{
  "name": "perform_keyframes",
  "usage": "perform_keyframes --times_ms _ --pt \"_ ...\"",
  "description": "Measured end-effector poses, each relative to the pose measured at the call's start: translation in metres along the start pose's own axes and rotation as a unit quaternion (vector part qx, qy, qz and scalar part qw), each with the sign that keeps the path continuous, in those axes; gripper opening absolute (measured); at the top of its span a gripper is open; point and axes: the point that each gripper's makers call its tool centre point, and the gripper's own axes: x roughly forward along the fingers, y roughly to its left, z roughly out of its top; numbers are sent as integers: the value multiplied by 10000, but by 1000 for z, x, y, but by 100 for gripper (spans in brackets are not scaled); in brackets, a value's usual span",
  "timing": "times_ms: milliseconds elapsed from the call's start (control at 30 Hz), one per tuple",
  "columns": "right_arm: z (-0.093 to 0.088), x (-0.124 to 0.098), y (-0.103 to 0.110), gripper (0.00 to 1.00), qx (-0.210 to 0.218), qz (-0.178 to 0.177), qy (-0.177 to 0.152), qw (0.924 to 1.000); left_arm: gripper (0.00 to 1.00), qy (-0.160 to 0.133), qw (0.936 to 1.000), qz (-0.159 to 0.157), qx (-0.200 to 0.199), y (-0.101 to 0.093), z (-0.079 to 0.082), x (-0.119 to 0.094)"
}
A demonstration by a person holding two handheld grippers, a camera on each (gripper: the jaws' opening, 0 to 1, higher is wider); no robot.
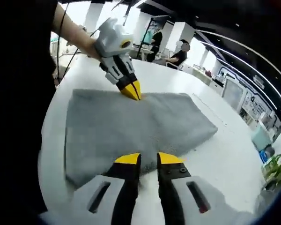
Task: Fold the towel on the table until its edges align and the towel forms a compact rectangular stack.
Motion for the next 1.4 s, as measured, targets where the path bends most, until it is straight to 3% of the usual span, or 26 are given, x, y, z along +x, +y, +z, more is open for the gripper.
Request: perform_keyframes --times_ms 67,167,300,567,667,900,1033,1133,1200,1300,1367,1400 --pt "-8 -15 7 21 -409 39 122 9991 1 47 10000 -10 84 0 0 0" --pt "-13 -31 19 30 -612 159 164 9979 1 65 9999 -35 93 1 0 1" --pt "-17 -42 31 33 -833 325 279 9956 1 78 9999 -60 118 0 0 1" --pt "-15 -39 31 36 -1313 340 305 9903 1 129 9995 -152 263 0 0 2" --pt "-20 -39 31 37 -1851 446 442 9807 1 141 9994 -155 281 0 0 2" --pt "-16 -34 27 39 -2405 486 443 9684 1 170 9993 -138 289 1 0 2" --pt "-13 -30 19 40 -2499 406 488 9662 1 162 9995 -155 241 1 0 2" --pt "-11 -30 17 42 -2610 344 462 9636 1 176 9994 -146 275 0 0 2" --pt "-7 -30 19 41 -2972 370 373 9534 1 186 9993 -139 293 0 0 2" --pt "-3 -30 22 42 -2951 443 312 9539 1 215 9992 -129 311 -1 0 2" --pt "2 -30 26 44 -3051 536 215 9506 1 315 9972 -68 679 0 1 2" --pt "5 -31 28 44 -3099 563 183 9489 1 302 9983 -38 502 -3 3 1"
